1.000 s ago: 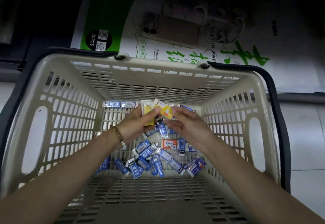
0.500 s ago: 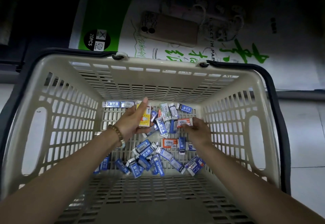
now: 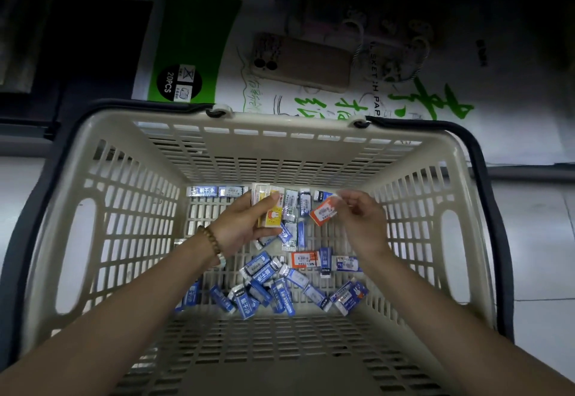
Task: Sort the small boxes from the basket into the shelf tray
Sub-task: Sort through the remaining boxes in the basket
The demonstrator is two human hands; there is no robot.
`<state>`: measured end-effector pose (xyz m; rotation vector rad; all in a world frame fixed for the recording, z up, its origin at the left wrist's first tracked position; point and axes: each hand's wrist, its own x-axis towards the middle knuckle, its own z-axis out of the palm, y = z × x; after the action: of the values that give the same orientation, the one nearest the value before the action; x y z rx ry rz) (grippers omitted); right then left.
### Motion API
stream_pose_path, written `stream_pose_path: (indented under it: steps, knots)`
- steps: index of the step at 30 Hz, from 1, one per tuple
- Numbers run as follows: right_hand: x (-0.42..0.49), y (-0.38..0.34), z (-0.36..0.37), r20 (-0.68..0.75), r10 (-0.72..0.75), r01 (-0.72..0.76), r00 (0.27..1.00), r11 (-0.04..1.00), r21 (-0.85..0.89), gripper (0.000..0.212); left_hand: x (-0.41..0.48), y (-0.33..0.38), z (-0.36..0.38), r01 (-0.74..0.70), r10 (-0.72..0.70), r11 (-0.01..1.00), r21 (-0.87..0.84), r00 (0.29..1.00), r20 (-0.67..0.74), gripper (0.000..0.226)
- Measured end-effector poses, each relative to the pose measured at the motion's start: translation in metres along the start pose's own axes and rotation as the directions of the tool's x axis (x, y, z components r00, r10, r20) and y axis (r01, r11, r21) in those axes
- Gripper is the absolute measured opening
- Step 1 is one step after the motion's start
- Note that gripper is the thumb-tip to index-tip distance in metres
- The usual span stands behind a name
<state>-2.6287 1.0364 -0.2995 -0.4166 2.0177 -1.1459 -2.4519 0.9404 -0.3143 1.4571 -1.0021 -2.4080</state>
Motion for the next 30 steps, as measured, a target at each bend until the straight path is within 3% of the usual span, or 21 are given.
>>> stream_pose_path:
  steps: [2,5,7,10,12,16,21,25,30]
  knots:
    - [-0.007,-0.031,-0.013,0.135,-0.076,0.070,0.988,0.996,0.052,0.014,-0.008,0.011,0.003,0.013,-0.013,1.000,-0.008,1.000,0.028,0.119]
    - [-0.026,-0.072,-0.026,0.411,-0.071,0.041,0.909,0.996,0.081,0.014,-0.031,0.034,0.013,-0.017,0.011,0.999,0.046,0.993,0.114,0.105]
    - [-0.040,-0.096,-0.027,0.492,-0.086,0.061,0.866,0.996,0.067,0.013,-0.051,0.053,0.026,-0.071,0.049,0.992,0.108,0.980,0.193,0.091]
    - [-0.061,-0.138,-0.028,0.484,-0.174,0.164,0.858,0.984,0.062,0.010,-0.083,0.086,0.048,-0.193,0.125,0.957,0.215,0.948,0.294,0.055]
    - [-0.075,-0.165,-0.033,0.457,-0.237,0.213,0.857,0.971,0.106,0.011,-0.106,0.107,0.058,-0.260,0.183,0.937,0.234,0.935,0.304,0.043]
    - [-0.105,-0.213,-0.052,0.418,-0.310,0.248,0.854,0.949,0.196,0.025,-0.155,0.145,0.074,-0.366,0.291,0.888,0.279,0.916,0.277,0.047]
    - [-0.140,-0.263,-0.080,0.619,-0.258,0.143,0.742,0.963,0.230,0.054,-0.214,0.179,0.090,-0.535,0.439,0.771,0.346,0.840,0.319,0.036]
    - [-0.157,-0.295,-0.097,0.639,-0.296,0.189,0.710,0.954,0.231,0.052,-0.248,0.201,0.102,-0.680,0.594,0.636,0.365,0.734,0.330,0.047]
    - [-0.160,-0.334,-0.111,0.657,-0.309,0.222,0.688,0.951,0.215,0.047,-0.259,0.228,0.113,-0.772,0.763,0.486,0.410,0.603,0.231,0.058]
